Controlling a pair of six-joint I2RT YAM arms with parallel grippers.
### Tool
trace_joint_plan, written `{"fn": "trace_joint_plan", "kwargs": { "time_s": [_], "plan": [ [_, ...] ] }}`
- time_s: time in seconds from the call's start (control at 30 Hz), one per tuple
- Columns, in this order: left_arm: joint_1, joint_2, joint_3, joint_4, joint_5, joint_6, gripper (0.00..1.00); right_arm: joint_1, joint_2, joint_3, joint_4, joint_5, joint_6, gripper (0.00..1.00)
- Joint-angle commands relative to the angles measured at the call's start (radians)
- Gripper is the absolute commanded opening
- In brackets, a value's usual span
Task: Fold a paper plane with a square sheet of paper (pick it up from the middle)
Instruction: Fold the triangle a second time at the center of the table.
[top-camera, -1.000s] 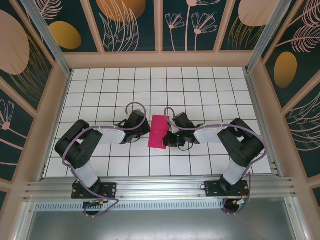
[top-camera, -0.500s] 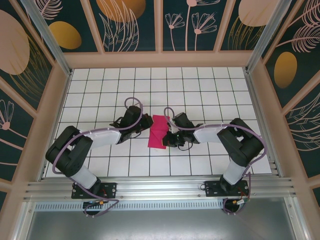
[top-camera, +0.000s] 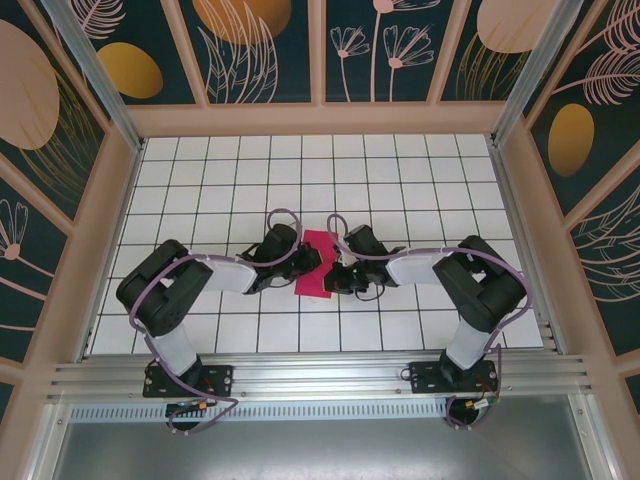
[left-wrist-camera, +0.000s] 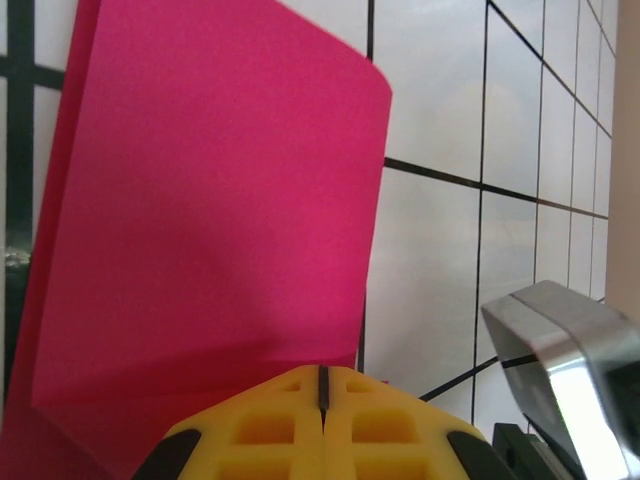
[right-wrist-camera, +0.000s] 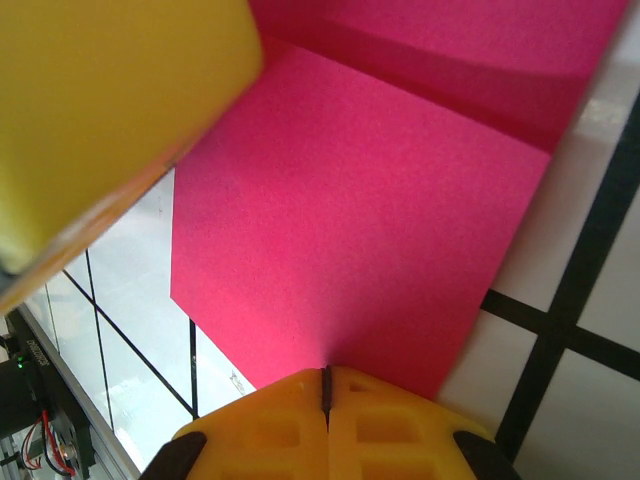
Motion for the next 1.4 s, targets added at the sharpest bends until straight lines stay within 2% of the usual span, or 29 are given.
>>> {"fn": "trace_joint_plan", "kwargs": {
  "time_s": [0.0,0.3,0.47,0.6,1.03,1.37],
  "plan": [
    [-0.002,0.008,-0.021,0.028,-0.028,-0.006,0.08,0.027,0.072,-0.029,-0.123,0.057,-0.012,0.0],
    [-0.001,0.037,-0.027,-0.024,-0.105,0.026,0.1,0.027,0.074,-0.034,-0.126,0.055,-0.013,0.0],
    [-0.001,0.044,0.038,-0.193,-0.183,0.028,0.1,0.026,0.071,-0.036,-0.134,0.058,-0.014,0.0],
    [0.002,0.032,0.036,-0.229,-0.229,0.034,0.1,0.026,0.066,-0.037,-0.137,0.06,-0.016,0.0],
    [0.061,0.0,-0.026,-0.114,-0.18,0.045,0.12,0.027,0.063,-0.04,-0.138,0.063,-0.018,0.0],
    [0.087,0.007,-0.008,-0.125,-0.183,0.085,0.14,0.027,0.061,-0.046,-0.129,0.058,-0.017,0.0]
  ]
}}
